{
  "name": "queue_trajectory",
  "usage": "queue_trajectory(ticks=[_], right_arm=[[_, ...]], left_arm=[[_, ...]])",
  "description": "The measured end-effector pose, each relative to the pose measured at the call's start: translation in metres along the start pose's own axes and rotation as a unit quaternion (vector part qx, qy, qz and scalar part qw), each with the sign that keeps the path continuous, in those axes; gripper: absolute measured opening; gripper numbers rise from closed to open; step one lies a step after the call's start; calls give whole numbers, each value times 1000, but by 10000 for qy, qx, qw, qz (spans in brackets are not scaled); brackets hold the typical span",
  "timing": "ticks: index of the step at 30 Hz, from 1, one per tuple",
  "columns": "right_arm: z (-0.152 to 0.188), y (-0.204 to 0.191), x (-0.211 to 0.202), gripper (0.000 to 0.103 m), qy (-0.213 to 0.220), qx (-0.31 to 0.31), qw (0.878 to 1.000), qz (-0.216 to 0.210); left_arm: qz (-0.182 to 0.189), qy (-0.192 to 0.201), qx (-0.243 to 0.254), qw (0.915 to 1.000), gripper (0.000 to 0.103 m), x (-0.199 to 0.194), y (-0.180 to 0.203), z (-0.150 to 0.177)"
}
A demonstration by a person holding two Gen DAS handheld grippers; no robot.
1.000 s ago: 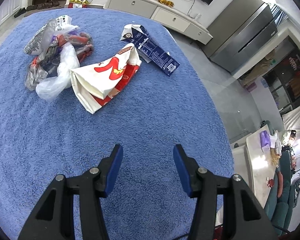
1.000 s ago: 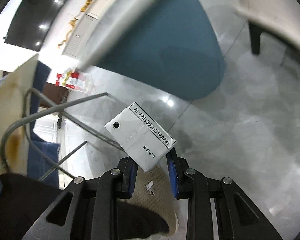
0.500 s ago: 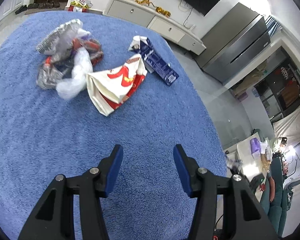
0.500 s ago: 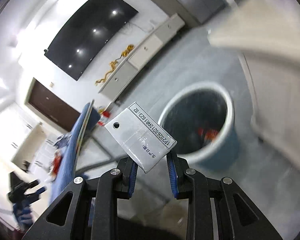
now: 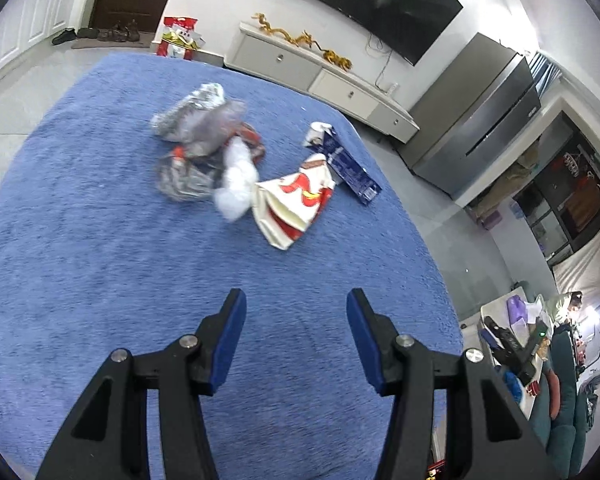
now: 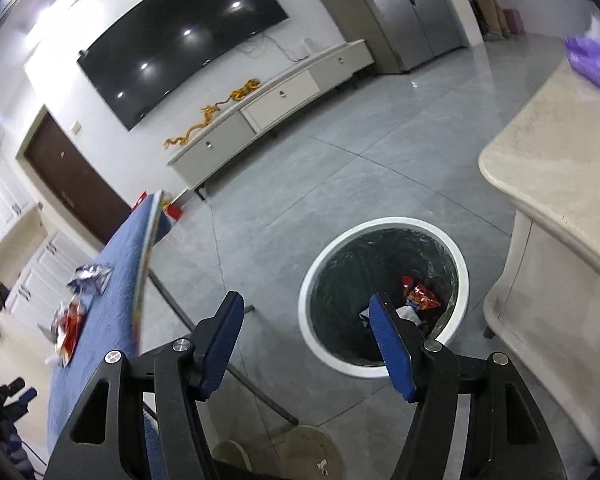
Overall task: Collect trash
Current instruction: 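Grasp the clear plastic bag with the left tool while the right tool grasps the red-and-white chip bag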
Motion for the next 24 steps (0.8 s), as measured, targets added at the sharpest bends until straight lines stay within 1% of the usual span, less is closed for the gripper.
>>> queue_trajectory(ticks=[2, 5, 9, 12, 18, 21, 24], right_arm=[[2, -13, -14, 65, 25, -125, 9999, -31], [-3, -45, -33, 65, 84, -429, 9990, -105], [-11, -101, -54, 65, 144, -1033, 9942, -248], [-15, -140, -60, 65, 151, -1372, 9895, -421], [-12, -214, -53, 65, -12, -2031, 9758, -804], [-5, -253, -39, 65, -207, -2375, 9660, -997], [4, -279, -19, 65, -438, -2565, 9586, -1155]], left_arm=[[20, 73, -67, 9999, 51, -6, -11, 1], [-4, 132, -81, 9999, 51, -13, -25, 5], [-199, 216, 102, 9995, 51, -24, -42, 9], [-278, 273, 169, 9991, 51, -32, -53, 10], [-478, 435, 257, 9976, 51, -49, -77, -1], [-473, 463, 270, 9974, 51, -52, -83, -11], [-436, 427, 381, 9974, 51, -45, -79, -19]])
Point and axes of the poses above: each gripper's, at about its wrist camera, not at the fingertips, and x roughly the way its jaws point, y to its right, z to its underside, the point moved 5 cm from there along x, roughly the way its jaws point, and after that the axes turned 3 degrees about -z, right-handed, at the moved point
